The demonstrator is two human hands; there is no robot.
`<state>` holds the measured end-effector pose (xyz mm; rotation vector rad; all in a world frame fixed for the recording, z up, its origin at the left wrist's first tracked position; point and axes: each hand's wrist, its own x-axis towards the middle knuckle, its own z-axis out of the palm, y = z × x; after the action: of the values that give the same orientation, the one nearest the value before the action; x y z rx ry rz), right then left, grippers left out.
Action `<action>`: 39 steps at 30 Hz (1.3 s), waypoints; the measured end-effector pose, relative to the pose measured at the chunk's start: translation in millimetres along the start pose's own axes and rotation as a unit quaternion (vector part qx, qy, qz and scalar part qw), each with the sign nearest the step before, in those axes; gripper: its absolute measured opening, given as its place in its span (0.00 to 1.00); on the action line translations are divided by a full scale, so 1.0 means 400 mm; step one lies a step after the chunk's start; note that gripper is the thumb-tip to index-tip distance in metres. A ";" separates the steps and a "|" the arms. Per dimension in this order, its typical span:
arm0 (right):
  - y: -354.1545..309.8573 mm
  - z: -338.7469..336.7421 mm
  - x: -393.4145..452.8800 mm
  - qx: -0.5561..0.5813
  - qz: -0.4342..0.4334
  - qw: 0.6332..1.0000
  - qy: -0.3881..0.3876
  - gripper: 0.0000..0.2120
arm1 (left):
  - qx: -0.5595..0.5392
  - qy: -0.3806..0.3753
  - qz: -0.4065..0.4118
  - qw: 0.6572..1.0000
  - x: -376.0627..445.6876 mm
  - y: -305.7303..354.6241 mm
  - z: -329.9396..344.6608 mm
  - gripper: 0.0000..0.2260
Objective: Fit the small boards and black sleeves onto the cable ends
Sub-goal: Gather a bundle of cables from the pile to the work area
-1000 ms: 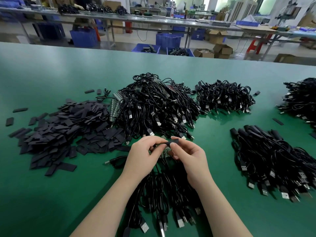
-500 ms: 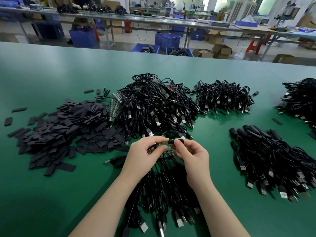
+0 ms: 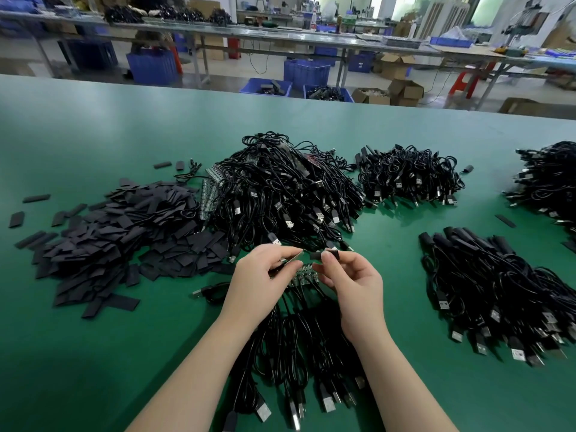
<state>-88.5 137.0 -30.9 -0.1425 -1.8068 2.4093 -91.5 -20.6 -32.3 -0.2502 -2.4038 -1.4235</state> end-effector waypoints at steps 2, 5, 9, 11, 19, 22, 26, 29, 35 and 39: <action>0.000 0.000 0.000 0.001 -0.003 1.000 -0.005 0.06 | 0.009 0.007 -0.003 1.000 0.000 0.002 -0.003 0.12; 0.001 0.000 -0.001 -0.002 -0.005 1.000 -0.006 0.05 | -0.001 0.008 -0.027 1.000 0.000 0.005 -0.008 0.13; 0.003 -0.001 0.000 0.003 -0.005 1.000 -0.006 0.06 | -0.003 -0.002 -0.017 1.000 0.000 0.008 -0.008 0.08; 0.003 -0.002 0.000 0.005 -0.004 1.000 -0.005 0.05 | -0.002 -0.002 -0.012 1.000 -0.002 0.009 -0.006 0.07; 0.003 -0.001 0.003 0.015 0.002 1.000 0.000 0.06 | 0.005 -0.027 0.013 1.000 -0.003 0.008 -0.007 0.11; 0.002 0.000 0.002 0.016 0.002 1.000 0.001 0.06 | 0.013 -0.035 0.020 0.999 -0.003 0.011 -0.013 0.12; 0.001 0.001 0.002 0.019 0.004 1.000 0.003 0.07 | 0.028 -0.036 0.017 0.999 0.000 0.009 -0.019 0.14; 0.000 0.002 0.002 0.017 0.003 1.000 0.001 0.07 | 0.046 -0.033 0.002 0.998 0.001 0.004 -0.016 0.15; 0.000 0.002 0.000 0.005 -0.006 1.000 -0.005 0.08 | 0.056 -0.031 0.018 0.998 0.000 0.007 -0.012 0.13; -0.001 0.005 -0.006 -0.021 -0.035 0.999 -0.006 0.10 | 0.049 -0.033 0.014 0.998 0.001 0.008 -0.012 0.13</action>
<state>-86.5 134.7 -29.9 -0.0696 -1.8375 2.3303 -90.1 -23.2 -27.2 -0.3094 -2.5057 -1.3008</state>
